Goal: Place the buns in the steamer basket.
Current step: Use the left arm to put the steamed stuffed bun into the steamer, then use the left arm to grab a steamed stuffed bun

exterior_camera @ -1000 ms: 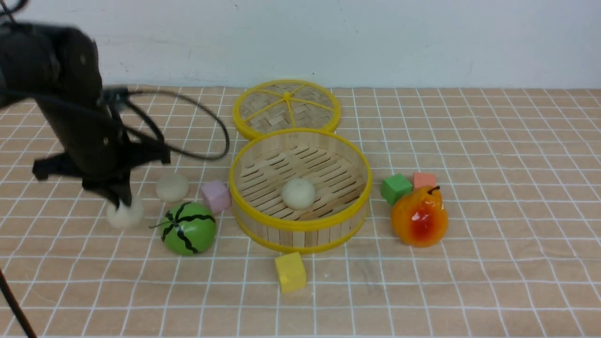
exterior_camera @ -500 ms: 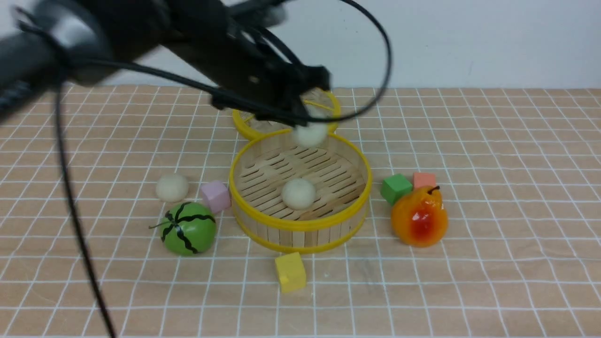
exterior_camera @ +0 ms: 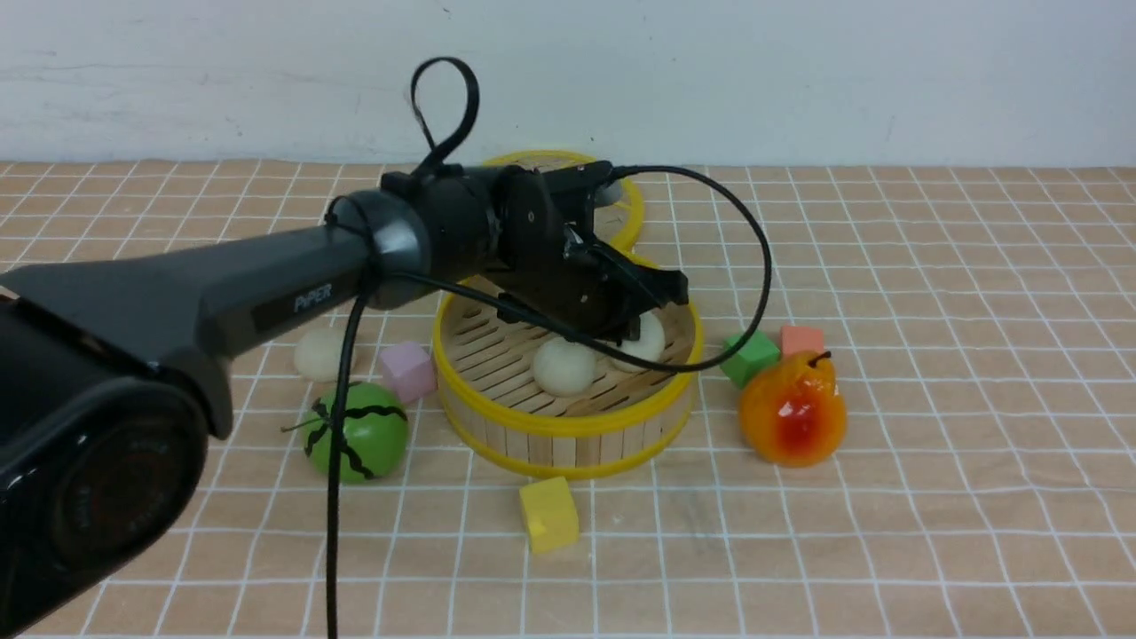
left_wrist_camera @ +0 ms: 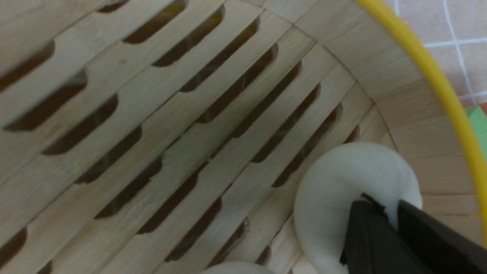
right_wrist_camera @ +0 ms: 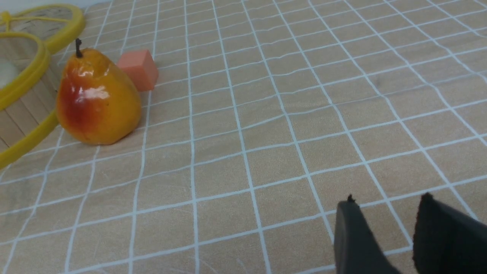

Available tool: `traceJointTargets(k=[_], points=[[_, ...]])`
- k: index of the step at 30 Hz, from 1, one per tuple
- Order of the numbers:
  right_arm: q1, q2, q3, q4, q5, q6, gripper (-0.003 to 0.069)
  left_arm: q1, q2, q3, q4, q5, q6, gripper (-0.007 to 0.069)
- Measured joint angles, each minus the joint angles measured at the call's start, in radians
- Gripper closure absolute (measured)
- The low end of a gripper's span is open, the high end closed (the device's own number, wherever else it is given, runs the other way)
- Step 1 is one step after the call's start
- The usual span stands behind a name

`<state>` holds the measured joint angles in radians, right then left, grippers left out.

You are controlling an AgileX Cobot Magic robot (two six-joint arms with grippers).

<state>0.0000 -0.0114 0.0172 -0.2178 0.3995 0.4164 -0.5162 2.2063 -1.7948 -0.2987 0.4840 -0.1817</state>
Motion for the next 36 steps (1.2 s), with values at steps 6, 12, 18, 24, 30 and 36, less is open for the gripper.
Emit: traceJointTargets(k=[6, 12, 18, 24, 30, 36], points=[[0.000, 0.000, 0.000, 0.000, 0.000, 0.000, 0.0418, 0.000, -0.013, 0.000, 0.004, 0.004, -0.003, 0.0406], [0.000, 0.000, 0.000, 0.000, 0.000, 0.000, 0.0418, 0.010, -0.127, -0.022, 0.078, 0.114, -0.003, 0.0173], [0.000, 0.000, 0.000, 0.000, 0.000, 0.000, 0.0418, 0.103, -0.288, -0.087, 0.230, 0.293, -0.003, 0.0114], [0.000, 0.000, 0.000, 0.000, 0.000, 0.000, 0.0418, 0.216, -0.322, -0.091, 0.299, 0.461, -0.003, 0.0129], [0.000, 0.000, 0.000, 0.000, 0.000, 0.000, 0.0418, 0.300, -0.250, -0.091, 0.305, 0.516, -0.004, 0.0167], [0.000, 0.000, 0.000, 0.000, 0.000, 0.000, 0.0418, 0.327, -0.167, -0.091, 0.319, 0.519, -0.006, 0.0218]])
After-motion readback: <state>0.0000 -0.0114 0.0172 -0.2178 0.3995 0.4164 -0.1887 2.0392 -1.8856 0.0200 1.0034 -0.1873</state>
